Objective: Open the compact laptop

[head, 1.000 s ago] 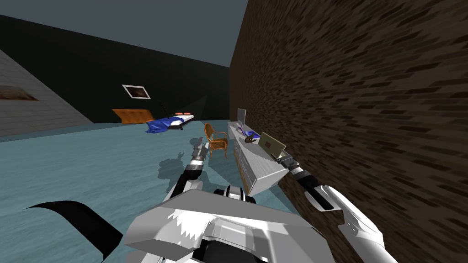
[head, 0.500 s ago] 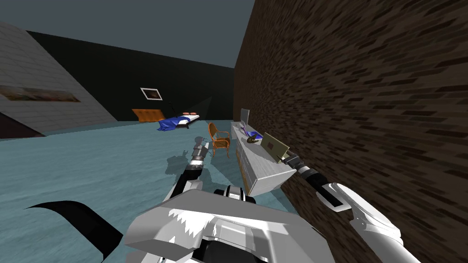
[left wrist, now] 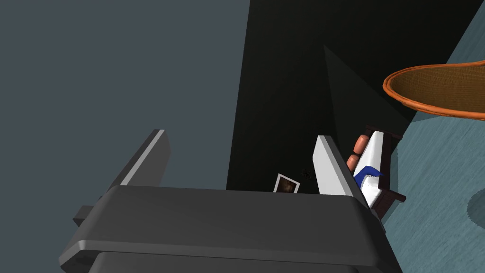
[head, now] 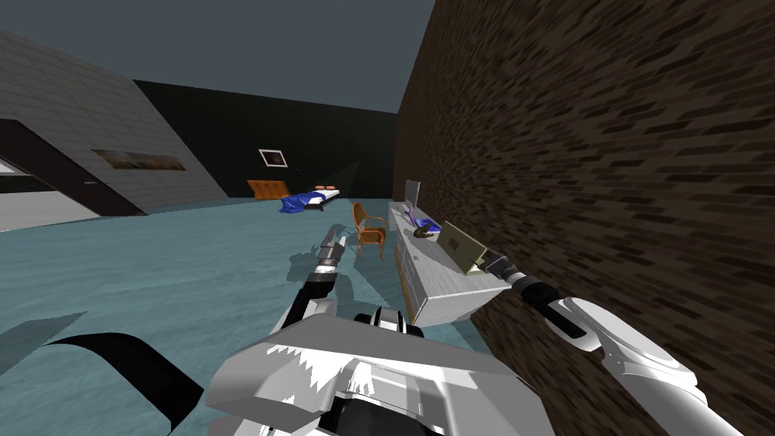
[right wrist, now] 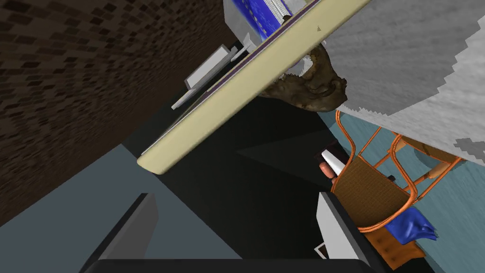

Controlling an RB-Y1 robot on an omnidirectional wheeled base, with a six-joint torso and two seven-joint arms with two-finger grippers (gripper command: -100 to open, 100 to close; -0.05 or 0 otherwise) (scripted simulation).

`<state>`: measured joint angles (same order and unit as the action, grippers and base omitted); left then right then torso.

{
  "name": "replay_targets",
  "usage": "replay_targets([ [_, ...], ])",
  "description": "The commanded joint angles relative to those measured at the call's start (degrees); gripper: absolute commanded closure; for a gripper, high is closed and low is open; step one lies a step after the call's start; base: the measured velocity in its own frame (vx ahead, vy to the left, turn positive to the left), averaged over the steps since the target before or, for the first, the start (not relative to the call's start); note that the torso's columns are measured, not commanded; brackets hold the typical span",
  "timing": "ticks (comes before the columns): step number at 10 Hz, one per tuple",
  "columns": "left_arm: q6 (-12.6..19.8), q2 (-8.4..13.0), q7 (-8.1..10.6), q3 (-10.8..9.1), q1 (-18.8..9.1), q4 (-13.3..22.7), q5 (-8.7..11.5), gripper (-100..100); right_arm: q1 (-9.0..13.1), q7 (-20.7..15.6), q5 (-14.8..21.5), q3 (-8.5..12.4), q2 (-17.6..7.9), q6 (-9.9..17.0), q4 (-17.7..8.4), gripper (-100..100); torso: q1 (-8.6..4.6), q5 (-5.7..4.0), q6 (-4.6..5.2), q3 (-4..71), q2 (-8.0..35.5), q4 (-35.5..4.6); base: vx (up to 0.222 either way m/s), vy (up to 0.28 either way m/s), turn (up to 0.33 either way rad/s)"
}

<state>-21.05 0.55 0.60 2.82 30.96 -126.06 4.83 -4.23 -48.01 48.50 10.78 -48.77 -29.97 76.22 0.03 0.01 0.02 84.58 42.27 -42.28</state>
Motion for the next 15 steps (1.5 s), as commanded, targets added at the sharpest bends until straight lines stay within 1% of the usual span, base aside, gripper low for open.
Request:
replay_targets([
  [1, 0.0, 0.0, 0.00, 0.00, 0.0, 0.0, 0.0, 0, 1.2, -3.0, 2.7, 0.8, -3.0, -0.1, -3.2, -100, 0.00, -0.01, -0.02, 0.0, 0.0, 0.0, -0.027, -0.030, 0.165],
  [2, 0.0, 0.0, 0.00, 0.00, 0.0, 0.0, 0.0, 0, 1.6, -3.7, 3.4, 1.0, -3.8, -0.1, -4.0, -100, 0.00, -0.01, -0.04, 0.0, 0.0, 0.0, -0.031, -0.028, 0.107],
  [3, 0.0, 0.0, 0.00, 0.00, 0.0, 0.0, 0.0, 0, 1.6, -3.1, 3.0, 0.6, -3.1, 0.1, -3.5, -100, -0.02, -0.01, 0.01, 0.0, 0.0, 0.0, -0.014, -0.013, 0.013],
  [4, 0.0, 0.0, 0.00, 0.00, 0.0, 0.0, 0.0, 0, 1.7, -3.3, 3.1, 0.7, -3.2, 0.1, -3.6, -100, 0.02, -0.01, 0.01, 0.0, 0.0, 0.0, 0.000, 0.000, 0.000],
  [5, 0.0, 0.0, 0.00, 0.00, 0.0, 0.0, 0.0, 0, 1.6, -3.3, 3.1, 0.7, -3.2, 0.1, -3.6, 100, 0.03, 0.00, -0.01, 0.0, 0.0, 0.0, 0.000, 0.000, 0.000],
  [6, 0.0, 0.0, 0.00, 0.00, 0.0, 0.0, 0.0, 0, 1.9, -1.6, 2.2, 0.4, -3.6, -0.2, -4.3, 100, 0.01, -0.03, -0.02, 0.0, 0.0, 0.0, 0.004, -0.056, 0.035],
  [7, 0.0, 0.0, 0.00, 0.00, 0.0, 0.0, 0.0, 0, 2.2, 0.1, 1.3, 0.0, -4.0, -0.4, -5.0, 100, -0.21, -0.35, -0.09, 0.0, -0.1, 0.3, -0.010, -0.081, 0.091],
  [11, 0.0, 0.0, 0.00, -0.01, 0.0, 0.0, 0.0, 0, 3.1, 6.5, -2.3, -1.5, -5.6, -1.5, -7.8, 100, -0.76, -0.42, 0.13, 0.2, -0.4, 0.3, -0.030, -0.114, 0.077],
  [12, 0.0, 0.0, 0.00, -0.01, 0.0, 0.0, 0.0, 0, 3.1, 6.8, -2.3, -1.5, -5.6, -1.5, -7.8, 100, -0.69, -0.48, 0.12, 0.2, -0.4, 0.4, -0.009, -0.079, 0.032],
  [15, 0.0, 0.0, 0.00, -0.01, 0.0, 0.0, 0.0, 0, 3.8, 11.6, -5.0, -2.7, -6.8, -2.3, -10.0, 100, -0.50, -0.39, 0.02, 0.2, -0.4, 0.4, -0.009, -0.070, 0.048],
])
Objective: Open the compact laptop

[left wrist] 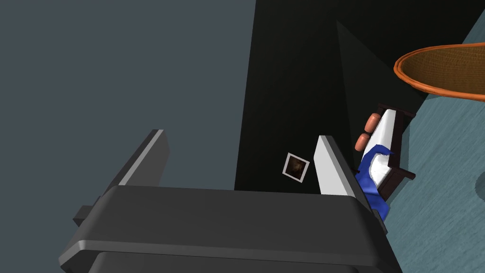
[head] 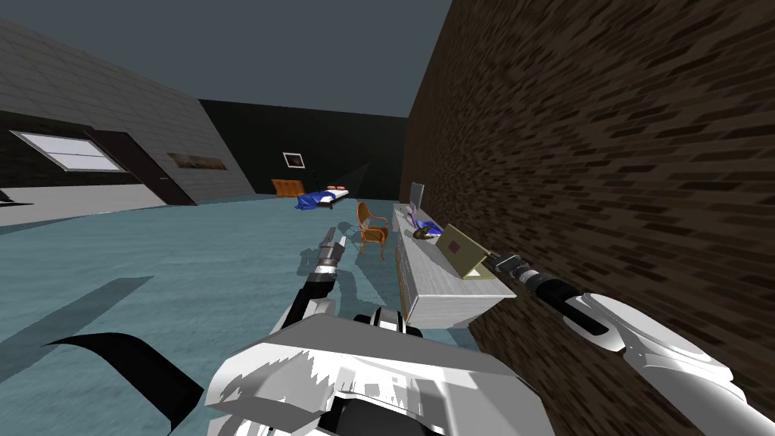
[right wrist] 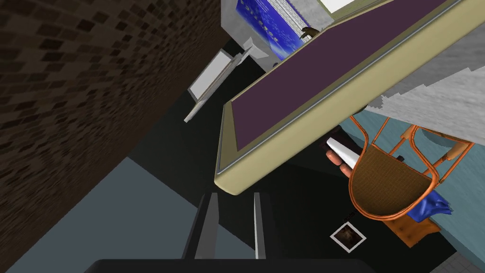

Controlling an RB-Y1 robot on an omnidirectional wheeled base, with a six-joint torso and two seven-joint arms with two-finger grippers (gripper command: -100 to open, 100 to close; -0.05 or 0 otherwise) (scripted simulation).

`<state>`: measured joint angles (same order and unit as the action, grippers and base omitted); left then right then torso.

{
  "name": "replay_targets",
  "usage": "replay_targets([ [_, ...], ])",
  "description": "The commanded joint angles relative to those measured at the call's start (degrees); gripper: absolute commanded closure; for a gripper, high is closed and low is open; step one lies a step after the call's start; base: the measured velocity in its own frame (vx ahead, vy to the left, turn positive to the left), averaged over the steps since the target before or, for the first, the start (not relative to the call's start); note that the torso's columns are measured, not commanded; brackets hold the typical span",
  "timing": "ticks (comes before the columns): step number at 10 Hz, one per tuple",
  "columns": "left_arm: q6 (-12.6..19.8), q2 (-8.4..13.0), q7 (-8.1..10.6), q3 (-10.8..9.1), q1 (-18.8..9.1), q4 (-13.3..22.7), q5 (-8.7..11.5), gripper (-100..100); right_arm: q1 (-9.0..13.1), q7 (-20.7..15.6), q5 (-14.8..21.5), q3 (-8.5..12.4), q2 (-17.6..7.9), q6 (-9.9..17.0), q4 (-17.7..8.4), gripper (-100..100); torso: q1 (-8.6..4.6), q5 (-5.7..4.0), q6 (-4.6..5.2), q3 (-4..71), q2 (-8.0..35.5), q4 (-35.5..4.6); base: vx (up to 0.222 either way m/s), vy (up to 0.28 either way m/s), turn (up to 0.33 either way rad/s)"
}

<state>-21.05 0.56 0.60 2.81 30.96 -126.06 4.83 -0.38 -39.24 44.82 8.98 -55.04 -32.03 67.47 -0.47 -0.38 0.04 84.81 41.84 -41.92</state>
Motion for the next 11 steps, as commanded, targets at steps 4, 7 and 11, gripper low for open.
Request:
replay_targets([
  [4, 0.0, 0.0, 0.00, 0.00, 0.0, 0.0, 0.0, 0, 0.6, 6.6, -3.8, -1.4, -0.2, -0.7, -2.7, 100, 0.49, 0.18, -0.05, -0.1, 0.2, -0.1, -0.011, -0.082, 0.038],
  [7, 0.0, 0.0, 0.00, -0.01, 0.0, 0.0, 0.0, 0, 0.9, 9.9, -6.0, -2.5, 1.2, -1.4, -4.4, 100, 0.08, 0.04, -0.21, -0.1, 0.1, -0.1, -0.021, -0.161, 0.081],
  [11, 0.0, 0.0, 0.00, -0.01, 0.0, 0.0, 0.0, 0, 1.2, 14.2, -9.0, -4.0, 3.1, -2.2, -6.8, 100, 0.36, 0.02, -0.24, 0.0, 0.1, 0.0, -0.014, -0.128, 0.061],
])
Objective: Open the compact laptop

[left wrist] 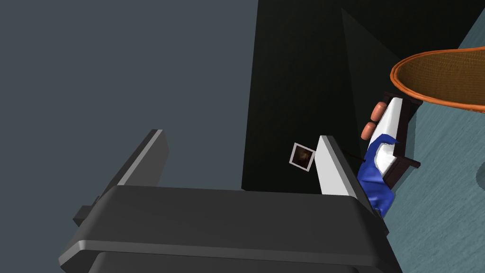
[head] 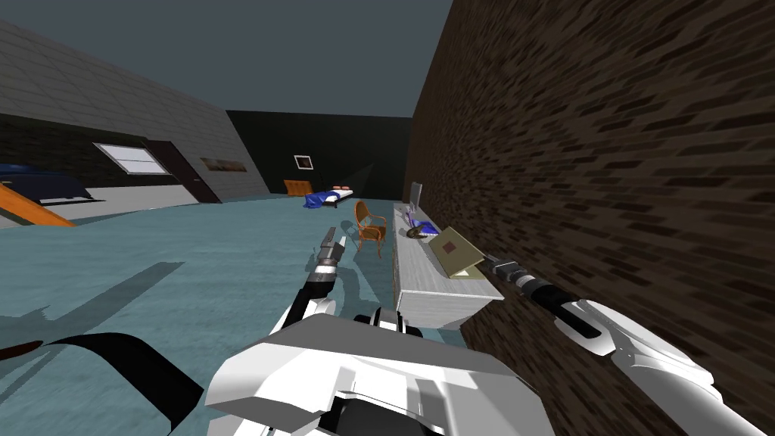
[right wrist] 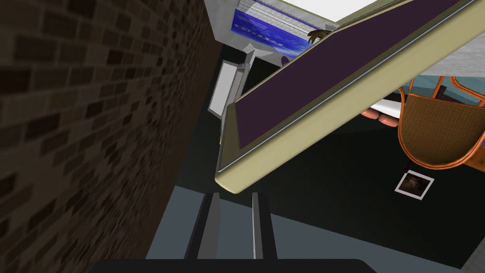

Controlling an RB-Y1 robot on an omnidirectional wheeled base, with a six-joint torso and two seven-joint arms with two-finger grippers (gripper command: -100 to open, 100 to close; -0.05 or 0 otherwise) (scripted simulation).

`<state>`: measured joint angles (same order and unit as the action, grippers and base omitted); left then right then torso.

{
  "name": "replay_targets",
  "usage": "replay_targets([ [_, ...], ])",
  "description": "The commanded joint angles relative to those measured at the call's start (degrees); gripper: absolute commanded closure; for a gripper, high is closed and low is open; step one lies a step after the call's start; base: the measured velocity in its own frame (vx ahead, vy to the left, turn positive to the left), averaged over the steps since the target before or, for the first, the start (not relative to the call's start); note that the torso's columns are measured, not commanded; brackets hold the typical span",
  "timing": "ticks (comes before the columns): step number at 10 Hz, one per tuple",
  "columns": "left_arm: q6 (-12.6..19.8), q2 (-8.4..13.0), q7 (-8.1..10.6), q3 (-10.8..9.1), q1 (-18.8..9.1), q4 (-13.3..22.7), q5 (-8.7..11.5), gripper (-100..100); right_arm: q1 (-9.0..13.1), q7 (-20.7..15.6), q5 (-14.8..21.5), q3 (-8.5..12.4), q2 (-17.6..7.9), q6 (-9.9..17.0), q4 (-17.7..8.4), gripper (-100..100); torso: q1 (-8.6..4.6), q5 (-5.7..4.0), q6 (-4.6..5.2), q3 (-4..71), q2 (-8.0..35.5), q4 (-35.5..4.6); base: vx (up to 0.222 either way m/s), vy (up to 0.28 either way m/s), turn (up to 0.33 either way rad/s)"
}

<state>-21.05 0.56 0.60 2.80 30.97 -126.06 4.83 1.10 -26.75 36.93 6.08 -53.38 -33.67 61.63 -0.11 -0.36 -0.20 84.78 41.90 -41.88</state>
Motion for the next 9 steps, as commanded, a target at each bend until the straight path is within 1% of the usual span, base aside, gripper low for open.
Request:
replay_targets([
  [1, 0.0, 0.0, 0.00, 0.00, 0.0, 0.0, 0.0, 0, -0.2, 2.8, -1.8, -1.4, 1.9, -0.8, -1.5, 100, -0.04, -0.01, -0.02, 0.0, 0.0, 0.0, -0.022, -0.139, 0.064],
  [2, 0.0, 0.0, 0.00, 0.00, 0.0, 0.0, 0.0, 0, 0.4, 2.0, -1.5, -0.6, 1.1, -0.6, -1.6, 100, -0.03, -0.05, 0.05, -0.1, 0.1, 0.0, -0.011, -0.062, 0.010],
  [3, 0.0, 0.0, 0.00, 0.00, 0.0, 0.0, 0.0, 0, 0.6, 3.0, -3.0, -1.1, 3.7, -1.1, -2.8, 100, 0.22, 0.18, 0.12, -0.1, 0.1, -0.1, -0.009, -0.113, 0.040],
  [5, 0.0, 0.0, 0.00, 0.00, 0.0, 0.0, 0.0, 0, 0.8, 4.0, -4.4, -1.7, 6.2, -1.5, -4.0, 100, -0.17, 0.06, 0.02, -0.1, 0.2, -0.2, -0.018, -0.193, 0.068],
  [7, 0.0, 0.0, 0.00, 0.00, 0.0, 0.0, 0.0, 0, 1.0, 4.9, -5.8, -2.2, 8.8, -1.9, -5.2, 100, -0.09, 0.02, 0.16, -0.1, 0.1, -0.1, -0.016, -0.162, 0.057],
  [9, 0.0, 0.0, 0.00, 0.00, 0.0, 0.0, 0.0, 0, 1.2, 5.9, -7.2, -2.8, 11.3, -2.3, -6.3, 100, 0.09, 0.02, 0.06, -0.1, 0.1, 0.0, -0.015, -0.153, 0.039],
])
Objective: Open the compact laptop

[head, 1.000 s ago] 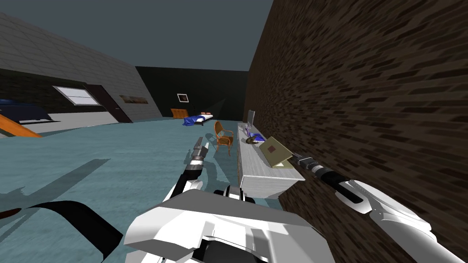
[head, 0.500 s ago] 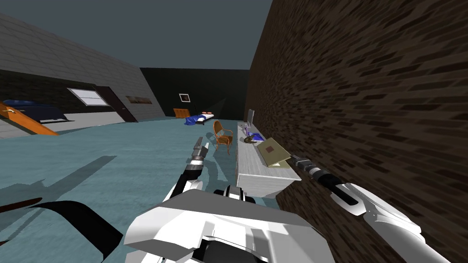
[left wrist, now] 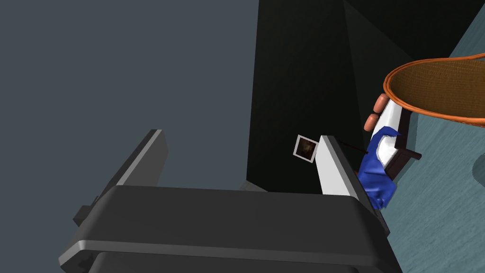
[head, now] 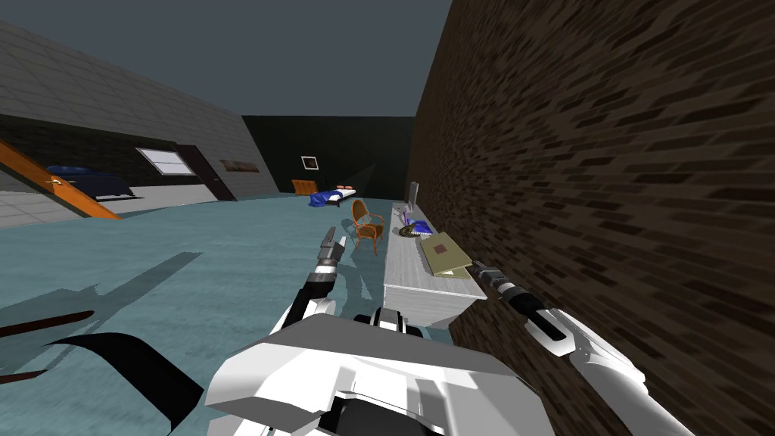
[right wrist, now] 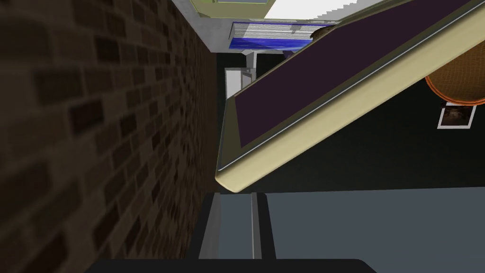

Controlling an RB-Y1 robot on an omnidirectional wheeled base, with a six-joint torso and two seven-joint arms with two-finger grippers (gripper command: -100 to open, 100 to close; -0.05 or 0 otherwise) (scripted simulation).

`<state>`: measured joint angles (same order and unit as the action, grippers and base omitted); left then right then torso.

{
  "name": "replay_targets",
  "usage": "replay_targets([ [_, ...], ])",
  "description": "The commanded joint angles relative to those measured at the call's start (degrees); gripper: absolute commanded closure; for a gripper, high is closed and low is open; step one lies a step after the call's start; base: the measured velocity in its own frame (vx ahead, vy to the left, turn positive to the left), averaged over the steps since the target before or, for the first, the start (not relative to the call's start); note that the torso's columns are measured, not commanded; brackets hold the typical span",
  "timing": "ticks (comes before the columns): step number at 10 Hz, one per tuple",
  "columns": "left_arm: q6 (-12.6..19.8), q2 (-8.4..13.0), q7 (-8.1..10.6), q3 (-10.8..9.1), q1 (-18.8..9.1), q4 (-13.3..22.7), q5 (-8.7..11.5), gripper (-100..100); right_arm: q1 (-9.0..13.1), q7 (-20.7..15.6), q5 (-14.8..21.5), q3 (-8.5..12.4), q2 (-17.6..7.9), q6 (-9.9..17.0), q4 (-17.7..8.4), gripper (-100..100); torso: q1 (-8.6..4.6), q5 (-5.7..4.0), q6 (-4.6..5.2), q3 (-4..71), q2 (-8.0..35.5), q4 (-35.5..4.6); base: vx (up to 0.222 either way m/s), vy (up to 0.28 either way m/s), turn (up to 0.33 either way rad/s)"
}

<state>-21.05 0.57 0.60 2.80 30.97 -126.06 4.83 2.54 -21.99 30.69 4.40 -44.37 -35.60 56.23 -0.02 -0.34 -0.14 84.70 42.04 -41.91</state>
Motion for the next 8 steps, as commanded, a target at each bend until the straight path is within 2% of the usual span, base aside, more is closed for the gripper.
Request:
replay_targets([
  [1, 0.0, 0.0, 0.00, 0.00, 0.0, 0.0, 0.0, 0, -0.1, 1.6, -1.7, -1.4, 3.6, -0.6, -1.5, 100, 0.05, 0.05, -0.08, 0.0, 0.0, -0.1, -0.024, -0.136, 0.042],
  [2, 0.0, 0.0, 0.00, 0.00, 0.0, 0.0, 0.0, 0, -0.1, 3.1, -1.4, -0.9, 0.9, 0.8, 0.2, -100, 0.16, 0.07, -0.10, 0.0, 0.1, -0.1, -0.021, -0.034, 0.036],
  [4, 0.0, 0.0, 0.00, 0.02, 0.0, 0.0, 0.0, 0, 0.1, 4.8, -1.6, -1.1, -1.0, 1.1, 0.5, -100, 0.52, 0.46, 0.10, -0.1, 0.2, -0.3, -0.022, 0.060, 0.015],
  [8, 0.0, 0.0, 0.00, 0.02, 0.0, 0.0, 0.0, 0, 0.5, 9.2, -1.9, -1.5, -5.5, 1.7, 1.2, -100, -0.08, 0.31, 0.14, -0.1, 0.3, -0.4, -0.022, 0.050, 0.022],
])
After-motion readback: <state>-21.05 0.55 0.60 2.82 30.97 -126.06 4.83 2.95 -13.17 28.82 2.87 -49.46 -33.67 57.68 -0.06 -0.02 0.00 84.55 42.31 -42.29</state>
